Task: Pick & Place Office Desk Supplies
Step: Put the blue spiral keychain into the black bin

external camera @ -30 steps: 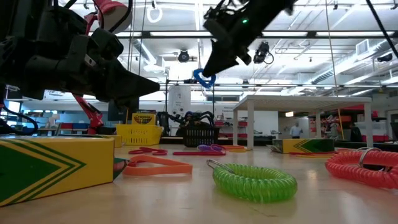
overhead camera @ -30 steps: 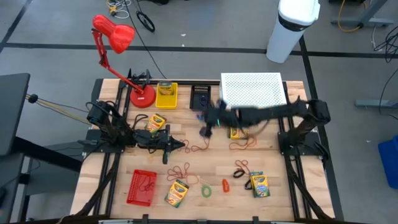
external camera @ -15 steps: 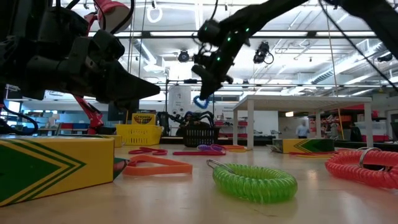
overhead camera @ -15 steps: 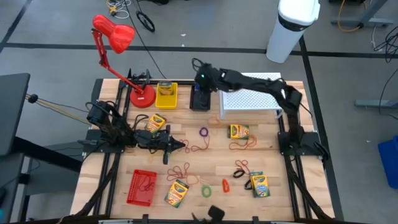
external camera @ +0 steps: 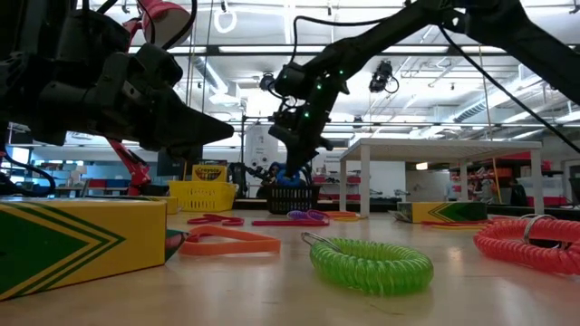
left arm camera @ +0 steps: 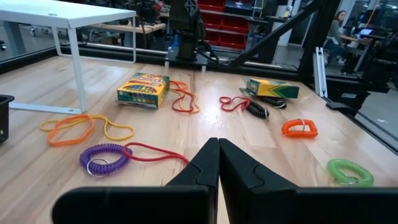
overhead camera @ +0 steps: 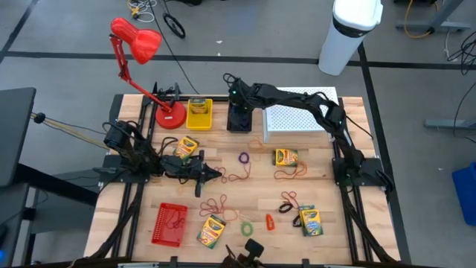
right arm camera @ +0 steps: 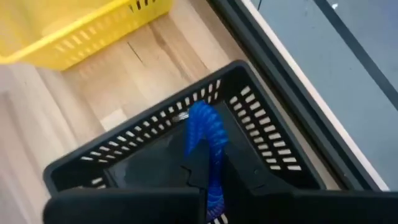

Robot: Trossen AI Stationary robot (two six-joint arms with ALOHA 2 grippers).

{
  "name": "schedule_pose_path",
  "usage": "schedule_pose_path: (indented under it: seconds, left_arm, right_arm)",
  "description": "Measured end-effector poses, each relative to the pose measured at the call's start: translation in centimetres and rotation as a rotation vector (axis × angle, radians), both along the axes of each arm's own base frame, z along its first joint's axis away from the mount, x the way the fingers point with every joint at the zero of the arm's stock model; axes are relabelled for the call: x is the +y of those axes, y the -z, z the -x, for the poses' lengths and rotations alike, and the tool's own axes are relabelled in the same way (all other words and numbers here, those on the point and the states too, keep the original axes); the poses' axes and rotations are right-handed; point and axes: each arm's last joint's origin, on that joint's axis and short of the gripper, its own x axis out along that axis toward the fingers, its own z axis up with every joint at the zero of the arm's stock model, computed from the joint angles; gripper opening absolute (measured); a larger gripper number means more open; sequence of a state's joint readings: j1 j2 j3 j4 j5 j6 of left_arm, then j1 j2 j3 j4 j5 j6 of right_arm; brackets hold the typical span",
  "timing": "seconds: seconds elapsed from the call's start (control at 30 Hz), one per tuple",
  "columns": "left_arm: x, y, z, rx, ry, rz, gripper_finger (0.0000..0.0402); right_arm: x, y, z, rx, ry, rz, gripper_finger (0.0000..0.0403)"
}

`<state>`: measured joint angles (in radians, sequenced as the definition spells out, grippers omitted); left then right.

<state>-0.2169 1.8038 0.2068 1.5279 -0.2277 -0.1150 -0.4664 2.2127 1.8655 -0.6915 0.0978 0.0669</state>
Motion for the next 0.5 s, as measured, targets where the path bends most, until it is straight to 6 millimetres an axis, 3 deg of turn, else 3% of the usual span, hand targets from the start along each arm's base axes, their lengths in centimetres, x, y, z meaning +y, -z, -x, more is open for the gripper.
schedule_pose_path:
  seconds: [0.27, 0.5]
  left_arm:
    - [0.0, 0.1, 0.0, 0.008, 0.009, 0.023, 0.0011]
    - [-0.2, 0.1, -0.1, 0.010, 0.060, 0.066, 0.0011]
  right_arm:
    - [0.3, 1.5, 0.3, 0.023, 0.008, -0.012, 0.0055]
    - [0.0, 1.3, 0.0, -0.012, 0.018, 0.025, 0.0091]
